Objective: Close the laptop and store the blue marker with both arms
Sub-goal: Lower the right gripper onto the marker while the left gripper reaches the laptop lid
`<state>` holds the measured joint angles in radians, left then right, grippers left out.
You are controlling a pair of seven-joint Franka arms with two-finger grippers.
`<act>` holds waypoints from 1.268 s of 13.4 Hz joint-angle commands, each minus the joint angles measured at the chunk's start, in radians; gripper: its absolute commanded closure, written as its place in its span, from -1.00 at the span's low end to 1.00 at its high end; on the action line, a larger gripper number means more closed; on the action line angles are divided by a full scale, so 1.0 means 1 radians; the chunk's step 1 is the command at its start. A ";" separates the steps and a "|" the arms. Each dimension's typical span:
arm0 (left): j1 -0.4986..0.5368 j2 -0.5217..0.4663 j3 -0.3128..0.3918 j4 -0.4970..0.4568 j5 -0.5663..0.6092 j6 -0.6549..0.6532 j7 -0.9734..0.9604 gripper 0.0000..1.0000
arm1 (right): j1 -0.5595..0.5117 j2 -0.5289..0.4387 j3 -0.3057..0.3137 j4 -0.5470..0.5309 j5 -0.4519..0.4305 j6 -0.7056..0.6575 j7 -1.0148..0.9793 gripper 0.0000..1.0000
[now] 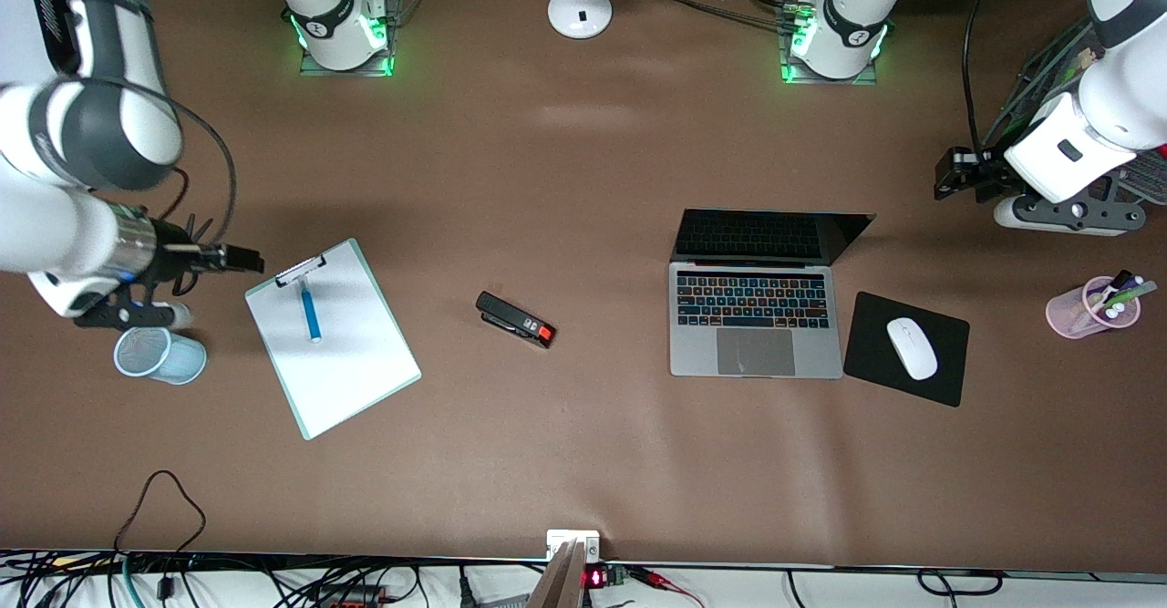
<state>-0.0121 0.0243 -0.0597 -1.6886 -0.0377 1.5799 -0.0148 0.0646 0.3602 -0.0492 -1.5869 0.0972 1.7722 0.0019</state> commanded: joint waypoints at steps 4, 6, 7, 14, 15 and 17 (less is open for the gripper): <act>-0.005 0.034 -0.003 0.053 -0.005 -0.073 0.009 0.83 | -0.012 0.074 -0.008 0.079 -0.019 0.085 -0.037 -1.00; -0.032 0.028 -0.028 0.023 -0.010 -0.086 0.006 0.84 | -0.008 0.103 -0.008 0.077 -0.043 0.127 -0.081 -1.00; -0.032 0.028 -0.044 0.008 -0.019 -0.084 -0.005 0.86 | -0.012 0.130 -0.008 0.079 -0.057 0.148 -0.108 -1.00; -0.035 -0.047 -0.184 -0.254 -0.091 0.156 -0.186 0.92 | 0.008 0.220 -0.005 0.077 -0.057 0.211 -0.227 -1.00; -0.032 -0.072 -0.213 -0.323 -0.091 0.222 -0.213 0.92 | 0.009 0.235 -0.005 0.073 -0.056 0.236 -0.282 -1.00; -0.028 -0.101 -0.268 -0.422 -0.091 0.313 -0.247 0.92 | 0.011 0.275 -0.005 0.073 -0.065 0.272 -0.322 -1.00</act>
<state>-0.0526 0.0159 -0.2874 -1.9658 -0.1110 1.8002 -0.2338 0.0734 0.5942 -0.0549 -1.5306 0.0500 2.0106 -0.2692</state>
